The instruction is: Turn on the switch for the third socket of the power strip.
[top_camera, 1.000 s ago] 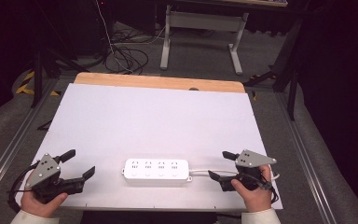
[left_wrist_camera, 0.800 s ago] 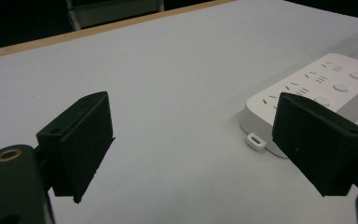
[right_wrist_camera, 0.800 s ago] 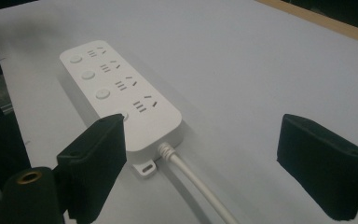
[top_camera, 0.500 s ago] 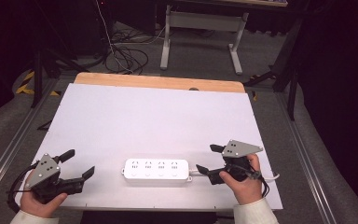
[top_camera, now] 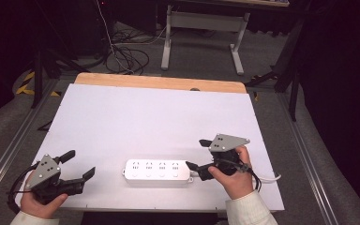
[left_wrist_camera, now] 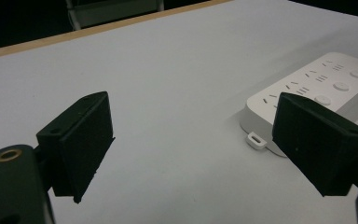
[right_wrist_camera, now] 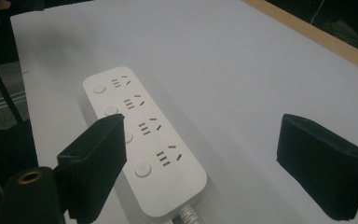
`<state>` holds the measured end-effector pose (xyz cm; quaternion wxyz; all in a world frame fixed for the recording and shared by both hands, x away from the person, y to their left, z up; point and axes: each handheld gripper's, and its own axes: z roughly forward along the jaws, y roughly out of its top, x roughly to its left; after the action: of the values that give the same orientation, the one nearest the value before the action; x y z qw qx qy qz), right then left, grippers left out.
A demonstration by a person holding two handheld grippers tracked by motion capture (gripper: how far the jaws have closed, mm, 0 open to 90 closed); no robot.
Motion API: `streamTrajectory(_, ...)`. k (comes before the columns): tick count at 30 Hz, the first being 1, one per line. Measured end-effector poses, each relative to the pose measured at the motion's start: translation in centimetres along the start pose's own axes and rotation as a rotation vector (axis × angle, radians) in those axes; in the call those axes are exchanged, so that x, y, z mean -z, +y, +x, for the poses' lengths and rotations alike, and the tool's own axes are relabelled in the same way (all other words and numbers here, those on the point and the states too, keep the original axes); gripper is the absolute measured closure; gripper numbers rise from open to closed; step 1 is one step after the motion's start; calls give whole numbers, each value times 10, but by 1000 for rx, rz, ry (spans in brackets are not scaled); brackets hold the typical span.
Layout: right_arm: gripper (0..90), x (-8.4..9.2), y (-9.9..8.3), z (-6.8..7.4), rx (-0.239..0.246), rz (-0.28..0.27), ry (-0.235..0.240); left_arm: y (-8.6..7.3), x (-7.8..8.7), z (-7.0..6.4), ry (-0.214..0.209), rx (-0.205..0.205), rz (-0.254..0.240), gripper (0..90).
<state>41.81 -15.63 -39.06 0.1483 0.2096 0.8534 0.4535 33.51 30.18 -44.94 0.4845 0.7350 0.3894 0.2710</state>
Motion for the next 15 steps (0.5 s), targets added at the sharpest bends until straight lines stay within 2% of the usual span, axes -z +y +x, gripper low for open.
streamTrajectory(1, 158, -4, 5, 2, 28, 21, -2, 0, 0, 0, 2, 1, 0, 131)
streamTrajectory(3, 158, -7, 10, 4, 44, 25, 6, 0, 0, 1, 3, 3, 0, 131)
streamTrajectory(9, 139, -10, 13, 5, 19, 22, 35, 0, 1, 2, 7, -2, 3, 131)
streamTrajectory(11, 61, -15, 14, 8, 27, 22, 52, -1, 1, 1, 6, 12, -3, 132)
streamTrajectory(13, 65, -20, 16, 11, 22, 23, 34, -1, 3, 2, 14, 2, 0, 132)
streamTrajectory(15, 74, -25, 19, 15, 25, 31, 43, -2, 4, 1, 21, 8, -1, 132)
